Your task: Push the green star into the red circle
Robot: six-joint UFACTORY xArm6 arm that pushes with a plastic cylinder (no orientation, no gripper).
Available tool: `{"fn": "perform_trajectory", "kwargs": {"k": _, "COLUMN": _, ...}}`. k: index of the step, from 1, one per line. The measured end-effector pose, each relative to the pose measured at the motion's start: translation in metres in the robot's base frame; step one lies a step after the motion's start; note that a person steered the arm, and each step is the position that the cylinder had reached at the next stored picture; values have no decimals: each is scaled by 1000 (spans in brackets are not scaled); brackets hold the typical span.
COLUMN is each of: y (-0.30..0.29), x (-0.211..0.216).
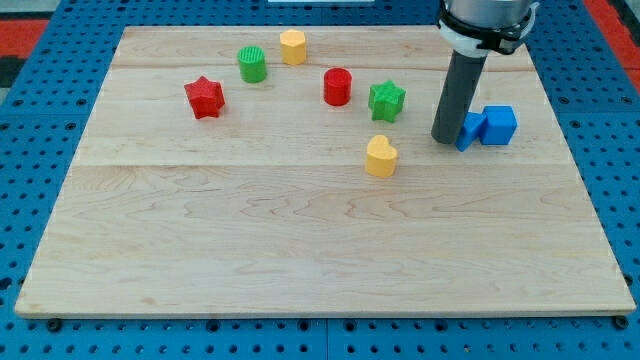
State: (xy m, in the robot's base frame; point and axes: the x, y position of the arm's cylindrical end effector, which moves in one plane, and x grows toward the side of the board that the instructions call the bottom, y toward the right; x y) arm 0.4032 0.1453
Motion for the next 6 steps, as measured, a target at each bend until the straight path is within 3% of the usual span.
{"fn": "perform_trajectory", "kwargs": {"k": 2, "y": -8, "x": -61}}
{"fn": "perform_trajectory", "kwargs": {"k": 3, "y": -16, "x": -66}}
{"fn": "perform_trajectory", "kwargs": {"k": 5, "y": -107, "x": -43}}
{"fn": "perform_trajectory", "kwargs": {"k": 6, "y": -92, "x": -58}}
